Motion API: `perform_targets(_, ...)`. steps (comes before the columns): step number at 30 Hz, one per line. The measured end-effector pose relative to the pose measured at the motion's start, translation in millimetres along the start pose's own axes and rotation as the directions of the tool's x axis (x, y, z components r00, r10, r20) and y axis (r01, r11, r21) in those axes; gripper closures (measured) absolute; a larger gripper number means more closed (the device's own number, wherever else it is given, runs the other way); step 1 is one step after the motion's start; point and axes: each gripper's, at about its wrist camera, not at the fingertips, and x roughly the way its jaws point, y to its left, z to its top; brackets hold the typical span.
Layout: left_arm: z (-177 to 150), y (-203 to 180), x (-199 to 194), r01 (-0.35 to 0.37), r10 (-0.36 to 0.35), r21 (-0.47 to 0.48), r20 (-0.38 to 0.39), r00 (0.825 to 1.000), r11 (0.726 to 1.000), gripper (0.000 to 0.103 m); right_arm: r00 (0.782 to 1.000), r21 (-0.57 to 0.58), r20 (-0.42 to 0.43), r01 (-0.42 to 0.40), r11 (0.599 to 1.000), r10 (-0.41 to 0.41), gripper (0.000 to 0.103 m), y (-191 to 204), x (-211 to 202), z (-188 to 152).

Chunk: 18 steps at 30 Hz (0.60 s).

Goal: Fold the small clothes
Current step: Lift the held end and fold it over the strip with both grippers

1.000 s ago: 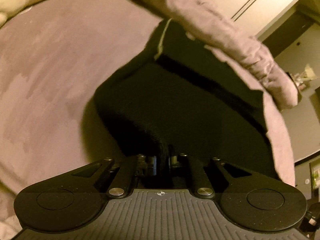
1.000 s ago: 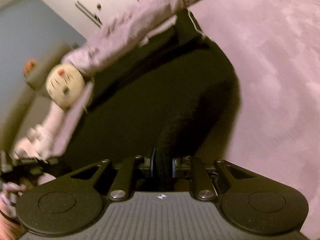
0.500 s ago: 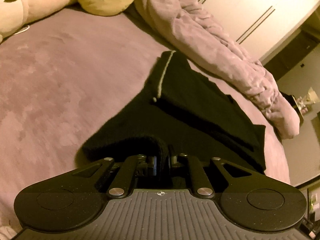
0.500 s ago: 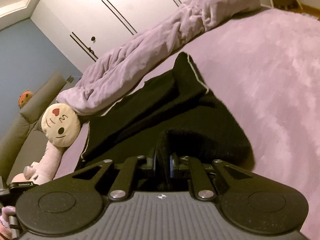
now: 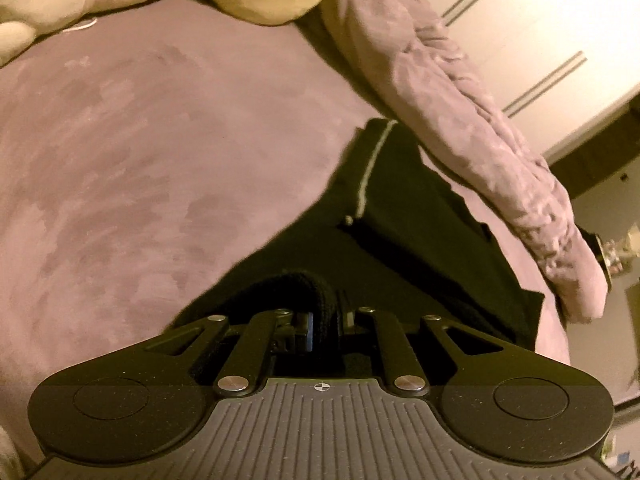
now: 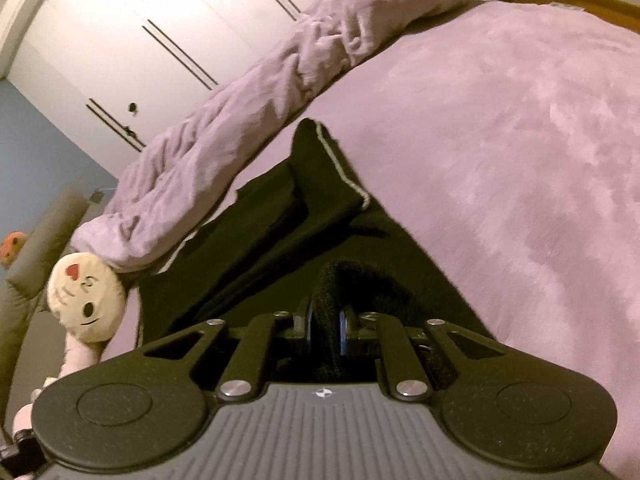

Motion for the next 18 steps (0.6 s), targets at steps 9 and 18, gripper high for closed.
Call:
perform_targets(9, -1.7, 18.4, 14.7, -0.033, 0.031, -0.049, -0.035, 0.999, 0.998, 0.090, 0.997, -0.136, 0.042, 0.064, 0.989, -0.059, 0.061, -9.6, -12.1, -0.7)
perform_targets(18, -6.1, 16.2, 21.4, -0.056, 0.054, -0.035, -0.056, 0.997, 0.998, 0.089, 0.995, -0.309, -0.015, 0.089, 0.947, -0.099, 0.044, 0.4, 4.4, -5.6)
